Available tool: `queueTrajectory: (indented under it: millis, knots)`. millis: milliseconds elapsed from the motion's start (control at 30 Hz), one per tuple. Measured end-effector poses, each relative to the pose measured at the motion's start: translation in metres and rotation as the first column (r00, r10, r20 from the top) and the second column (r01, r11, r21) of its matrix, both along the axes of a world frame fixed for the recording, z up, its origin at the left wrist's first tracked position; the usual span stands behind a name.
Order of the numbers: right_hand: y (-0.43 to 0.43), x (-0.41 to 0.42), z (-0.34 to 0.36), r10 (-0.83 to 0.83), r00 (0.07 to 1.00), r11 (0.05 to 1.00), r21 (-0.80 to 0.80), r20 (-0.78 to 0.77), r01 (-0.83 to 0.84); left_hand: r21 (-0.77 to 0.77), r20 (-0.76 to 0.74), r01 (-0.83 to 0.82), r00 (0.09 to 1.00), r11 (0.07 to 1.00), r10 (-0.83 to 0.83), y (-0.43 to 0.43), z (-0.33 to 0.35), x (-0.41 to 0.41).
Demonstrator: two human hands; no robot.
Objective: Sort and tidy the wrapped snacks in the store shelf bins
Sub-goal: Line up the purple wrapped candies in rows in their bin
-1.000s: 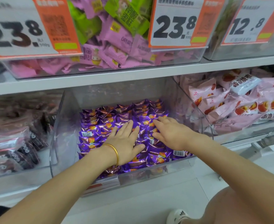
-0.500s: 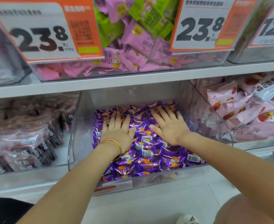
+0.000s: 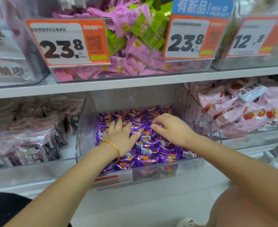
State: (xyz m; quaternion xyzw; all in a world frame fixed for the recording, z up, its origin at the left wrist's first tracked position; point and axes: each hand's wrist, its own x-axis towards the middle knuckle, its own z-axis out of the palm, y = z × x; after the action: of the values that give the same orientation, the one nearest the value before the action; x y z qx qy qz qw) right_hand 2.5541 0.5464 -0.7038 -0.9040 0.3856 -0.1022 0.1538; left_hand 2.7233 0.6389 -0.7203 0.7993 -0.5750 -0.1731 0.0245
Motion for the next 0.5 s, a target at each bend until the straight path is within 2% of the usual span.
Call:
queueTrajectory:
  millis: [100,233,300,367,500]
  knots:
    - [0.040,-0.028,0.013,0.103,0.994,0.994,-0.025,0.047,-0.102,-0.096,0.008,0.104,0.995,0.990,-0.104,0.030,0.010,-0.003]
    - [0.074,-0.054,0.006,0.247,0.967,0.968,0.041,0.056,-0.249,-0.341,0.179,0.238,0.966,0.910,-0.186,0.062,0.006,0.001]
    - [0.077,-0.057,0.001,0.276,0.961,0.961,-0.007,0.013,-0.276,-0.450,0.309,0.303,0.935,0.840,-0.172,0.071,0.002,0.008]
    - [0.076,-0.055,-0.004,0.280,0.960,0.957,-0.068,-0.023,-0.281,-0.482,0.376,0.315,0.917,0.818,-0.132,0.078,0.005,0.012]
    - [0.074,-0.049,-0.012,0.270,0.961,0.960,-0.092,0.064,-0.264,-0.581,0.469,0.351,0.882,0.734,-0.049,0.084,0.009,0.018]
